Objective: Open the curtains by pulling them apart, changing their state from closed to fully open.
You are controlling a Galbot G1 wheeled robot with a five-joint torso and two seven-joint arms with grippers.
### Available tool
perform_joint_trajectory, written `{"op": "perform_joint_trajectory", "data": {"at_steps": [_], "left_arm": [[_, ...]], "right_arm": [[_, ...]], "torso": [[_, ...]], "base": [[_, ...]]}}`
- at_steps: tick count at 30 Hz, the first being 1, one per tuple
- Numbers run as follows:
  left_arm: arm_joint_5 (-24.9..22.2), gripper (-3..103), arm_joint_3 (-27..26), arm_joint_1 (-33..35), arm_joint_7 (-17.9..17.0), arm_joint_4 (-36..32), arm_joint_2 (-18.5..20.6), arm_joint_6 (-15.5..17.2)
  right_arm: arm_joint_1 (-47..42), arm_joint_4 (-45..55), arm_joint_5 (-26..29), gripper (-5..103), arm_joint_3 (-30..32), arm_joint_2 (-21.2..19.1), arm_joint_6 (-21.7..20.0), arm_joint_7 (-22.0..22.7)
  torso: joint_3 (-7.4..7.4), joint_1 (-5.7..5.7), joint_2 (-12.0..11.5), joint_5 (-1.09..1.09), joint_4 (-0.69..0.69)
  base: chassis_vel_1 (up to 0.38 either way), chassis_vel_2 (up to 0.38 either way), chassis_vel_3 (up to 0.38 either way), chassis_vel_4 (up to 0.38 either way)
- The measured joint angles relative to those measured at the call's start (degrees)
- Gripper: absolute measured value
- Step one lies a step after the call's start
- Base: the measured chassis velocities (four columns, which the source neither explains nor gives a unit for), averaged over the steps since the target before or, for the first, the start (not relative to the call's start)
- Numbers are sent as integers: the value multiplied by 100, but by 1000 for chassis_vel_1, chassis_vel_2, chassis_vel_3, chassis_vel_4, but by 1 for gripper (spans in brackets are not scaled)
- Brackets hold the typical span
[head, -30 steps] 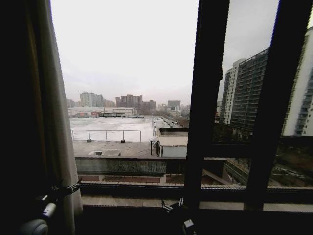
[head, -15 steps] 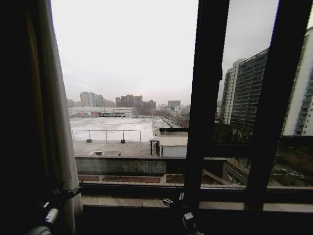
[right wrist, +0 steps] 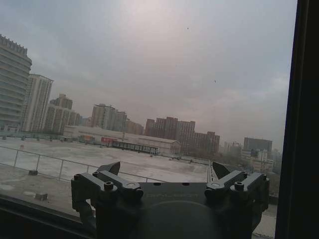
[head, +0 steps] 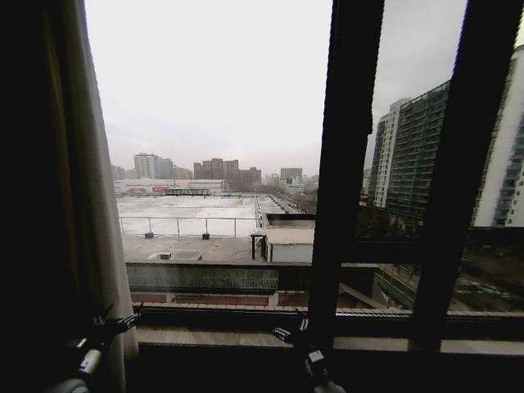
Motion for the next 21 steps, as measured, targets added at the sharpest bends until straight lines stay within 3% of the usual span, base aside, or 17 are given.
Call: {"op": "perform_joint_trajectory", "data": {"at_steps": [10,21], "left_arm": [[1,100,-23,62,1,-55,-12,-17],[3,100,-82,145,13,-98,-15,-32]], "right_arm": [[-34,39,2,100,3,0,-1,-6],[-71,101,1,100,-11,-1,-1,-10]], "torso": [[0,0,0,0,0],[0,0,-1,1,-1]], "base": [[-34,-45,45,38],[-143,-148,134,152]]}}
